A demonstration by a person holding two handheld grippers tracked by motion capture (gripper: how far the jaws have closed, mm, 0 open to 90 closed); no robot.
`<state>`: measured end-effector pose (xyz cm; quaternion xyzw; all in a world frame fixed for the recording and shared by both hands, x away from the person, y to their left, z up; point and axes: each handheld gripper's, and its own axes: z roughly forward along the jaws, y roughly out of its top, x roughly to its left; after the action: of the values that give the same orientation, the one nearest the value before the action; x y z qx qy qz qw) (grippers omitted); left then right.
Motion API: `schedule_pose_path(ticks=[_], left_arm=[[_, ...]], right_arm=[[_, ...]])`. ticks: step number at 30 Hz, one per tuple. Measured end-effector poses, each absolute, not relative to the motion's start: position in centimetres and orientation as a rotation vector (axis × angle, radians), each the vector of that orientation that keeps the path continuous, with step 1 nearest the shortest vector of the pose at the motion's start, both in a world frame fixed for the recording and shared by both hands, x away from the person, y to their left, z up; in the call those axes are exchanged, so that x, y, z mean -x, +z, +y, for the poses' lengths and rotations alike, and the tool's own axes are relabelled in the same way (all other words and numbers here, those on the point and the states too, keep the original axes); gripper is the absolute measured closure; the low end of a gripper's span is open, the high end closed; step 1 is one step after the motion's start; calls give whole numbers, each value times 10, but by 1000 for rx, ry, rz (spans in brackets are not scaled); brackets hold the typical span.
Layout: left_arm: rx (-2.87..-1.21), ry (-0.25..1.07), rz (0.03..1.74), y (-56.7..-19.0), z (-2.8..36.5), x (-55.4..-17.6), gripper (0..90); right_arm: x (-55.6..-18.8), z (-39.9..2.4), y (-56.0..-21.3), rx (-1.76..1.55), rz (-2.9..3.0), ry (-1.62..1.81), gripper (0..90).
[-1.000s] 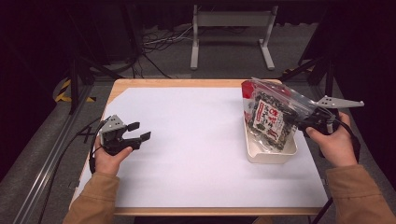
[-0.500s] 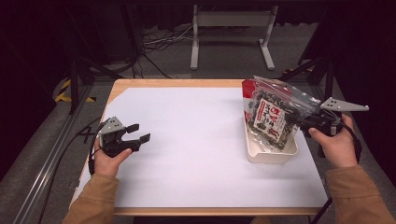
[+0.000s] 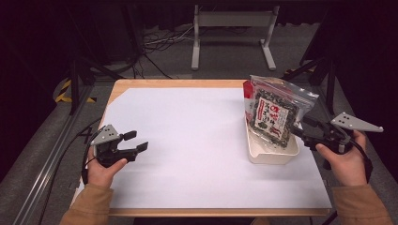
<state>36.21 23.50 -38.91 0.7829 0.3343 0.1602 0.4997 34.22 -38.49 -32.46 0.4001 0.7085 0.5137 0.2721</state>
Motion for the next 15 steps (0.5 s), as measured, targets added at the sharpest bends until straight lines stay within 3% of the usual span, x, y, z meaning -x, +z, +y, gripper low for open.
schedule_pose_path(ticks=[15], left_arm=[[-1879,402,789,-388,249,-328,335]], right_arm=[[-302,-370,-354,-952,1900,1461,305]])
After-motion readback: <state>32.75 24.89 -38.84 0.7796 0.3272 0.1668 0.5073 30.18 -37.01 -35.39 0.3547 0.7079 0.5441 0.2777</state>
